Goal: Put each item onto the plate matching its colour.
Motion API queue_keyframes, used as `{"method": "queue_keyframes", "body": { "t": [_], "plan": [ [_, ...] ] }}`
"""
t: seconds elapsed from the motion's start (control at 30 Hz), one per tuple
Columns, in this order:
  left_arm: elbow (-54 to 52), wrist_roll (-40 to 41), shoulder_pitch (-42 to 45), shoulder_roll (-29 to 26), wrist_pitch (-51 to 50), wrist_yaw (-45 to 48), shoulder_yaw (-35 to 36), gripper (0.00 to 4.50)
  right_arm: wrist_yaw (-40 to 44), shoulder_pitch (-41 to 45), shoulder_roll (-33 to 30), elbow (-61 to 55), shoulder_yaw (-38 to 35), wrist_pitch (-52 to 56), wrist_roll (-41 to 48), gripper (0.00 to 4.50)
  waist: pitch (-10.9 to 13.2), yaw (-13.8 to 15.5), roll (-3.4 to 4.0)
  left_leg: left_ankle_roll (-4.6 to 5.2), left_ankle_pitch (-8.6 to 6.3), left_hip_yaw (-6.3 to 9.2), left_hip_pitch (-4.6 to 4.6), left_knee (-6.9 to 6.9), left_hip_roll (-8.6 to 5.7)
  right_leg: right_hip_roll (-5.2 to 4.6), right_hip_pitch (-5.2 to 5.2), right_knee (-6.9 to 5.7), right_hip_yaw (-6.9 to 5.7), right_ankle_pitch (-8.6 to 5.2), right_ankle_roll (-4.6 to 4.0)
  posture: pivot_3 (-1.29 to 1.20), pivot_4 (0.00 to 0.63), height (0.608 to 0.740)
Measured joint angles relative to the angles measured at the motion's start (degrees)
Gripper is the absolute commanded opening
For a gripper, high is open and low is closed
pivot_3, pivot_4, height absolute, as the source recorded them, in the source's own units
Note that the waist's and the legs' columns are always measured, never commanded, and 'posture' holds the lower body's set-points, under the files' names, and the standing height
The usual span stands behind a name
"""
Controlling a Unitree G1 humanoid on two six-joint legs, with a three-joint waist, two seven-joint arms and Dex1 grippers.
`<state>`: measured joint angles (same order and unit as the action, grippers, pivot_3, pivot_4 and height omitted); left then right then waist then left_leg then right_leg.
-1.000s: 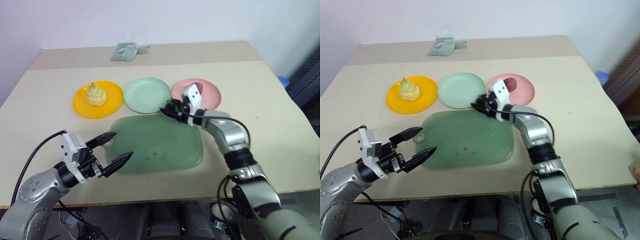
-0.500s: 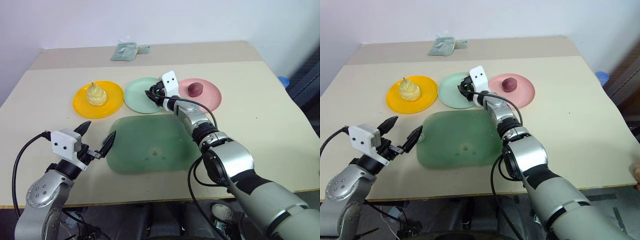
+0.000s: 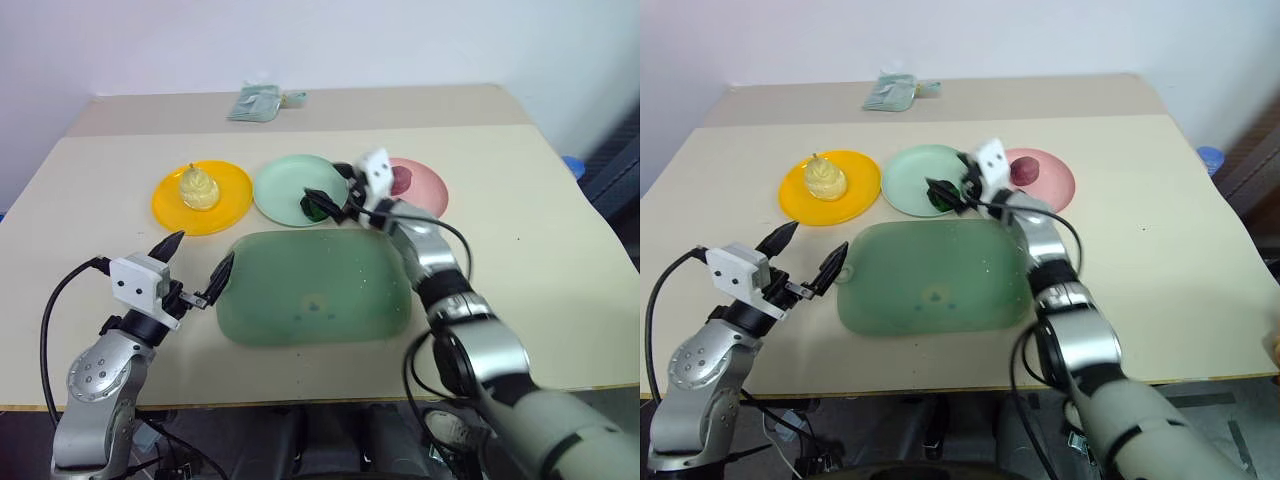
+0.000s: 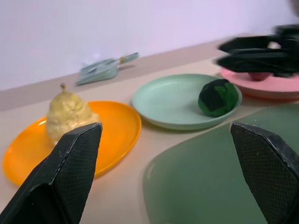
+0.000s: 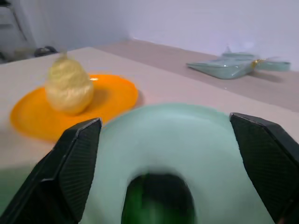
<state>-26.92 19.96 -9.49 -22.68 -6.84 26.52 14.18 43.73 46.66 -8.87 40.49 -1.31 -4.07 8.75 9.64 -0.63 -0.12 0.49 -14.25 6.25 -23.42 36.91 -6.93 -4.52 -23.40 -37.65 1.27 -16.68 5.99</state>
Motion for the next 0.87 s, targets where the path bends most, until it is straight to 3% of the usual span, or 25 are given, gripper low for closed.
{"method": "queue_keyframes", "body": {
  "t": [0.2, 0.37, 0.57, 0.87],
  "plan": [
    [4.1, 1.3, 3.2, -3.9, 0.9, 6.7, -1.4, 4.50, 3.1, -26.4, -15.4, -40.9, -2.0, 21.3, 6.6, 4.47, 0.0, 0.1, 0.08, 0.08, -0.04, 0.00, -0.09, -0.03, -0.01, -0.04, -0.02, -0.12, 0.02, -0.01, -0.01, 0.00, 0.150, 0.740],
    [6.0, 3.3, 2.9, -8.1, 0.6, 11.1, 0.0, 4.50, 1.2, -38.6, -22.2, -58.8, -9.3, 32.0, 12.9, 4.47, 0.0, -0.1, 0.09, 0.31, -0.19, -0.01, 0.01, -0.08, 0.10, 0.00, 0.01, -0.12, 0.03, -0.02, -0.02, 0.00, 0.150, 0.740],
    [6.1, 5.9, -0.5, -11.2, -1.8, 14.9, 2.5, 4.50, -1.2, -49.4, -25.2, -66.1, -16.3, 35.3, 15.2, 4.47, 0.0, 1.1, 0.09, 0.37, -0.23, -0.02, 0.02, 0.01, 0.09, -0.01, 0.17, 0.05, 0.02, -0.01, -0.01, 0.00, 0.150, 0.740],
    [5.9, 8.6, -1.1, -12.2, -5.7, 17.3, 2.5, 4.50, -4.8, -52.5, -25.3, -67.6, -18.3, 35.0, 15.2, 4.47, 0.0, 1.4, 0.09, 0.39, -0.24, -0.02, 0.02, 0.04, 0.09, -0.02, 0.21, 0.08, 0.01, -0.01, -0.01, 0.00, 0.150, 0.740]
  ]
}}
